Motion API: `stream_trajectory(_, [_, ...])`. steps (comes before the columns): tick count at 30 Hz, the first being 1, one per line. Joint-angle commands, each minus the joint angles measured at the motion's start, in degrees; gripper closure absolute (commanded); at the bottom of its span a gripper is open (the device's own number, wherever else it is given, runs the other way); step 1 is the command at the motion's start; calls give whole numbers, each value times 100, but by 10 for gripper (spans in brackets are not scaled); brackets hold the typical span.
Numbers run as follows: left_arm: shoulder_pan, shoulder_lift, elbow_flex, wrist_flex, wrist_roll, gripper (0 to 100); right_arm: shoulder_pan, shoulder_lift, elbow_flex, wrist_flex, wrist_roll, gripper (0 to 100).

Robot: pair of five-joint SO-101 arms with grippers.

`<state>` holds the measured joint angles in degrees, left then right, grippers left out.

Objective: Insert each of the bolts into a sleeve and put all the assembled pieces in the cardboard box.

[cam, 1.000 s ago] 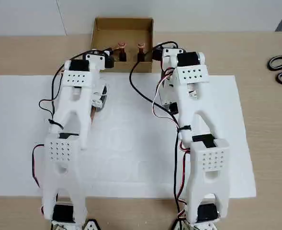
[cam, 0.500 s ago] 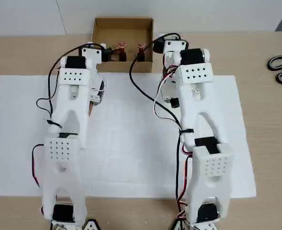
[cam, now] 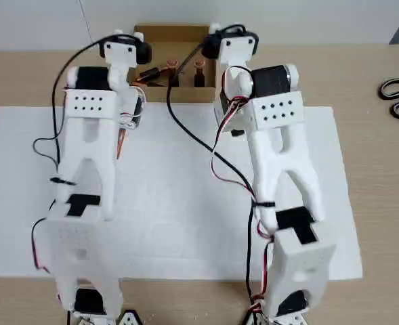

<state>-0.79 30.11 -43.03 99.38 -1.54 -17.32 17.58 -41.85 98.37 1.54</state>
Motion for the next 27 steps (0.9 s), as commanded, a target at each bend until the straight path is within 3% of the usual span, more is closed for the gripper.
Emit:
stream_trajectory(1, [-26, -1248, 374, 105, 316, 994, -66, -884, -26, 48, 53, 995])
stream_trajectory(10, [-18, -3402, 1763, 105, 466, 994, -66, -2589, 202, 75, 53, 995])
stream_trajectory(21, [26, -5565, 3099, -35, 457, 994, -57, -4840, 2725, 13, 35, 995])
stream_trajectory(27, [26, -6321, 3934, -475, 457, 994, -57, -5455, 4237, -725, 9, 995])
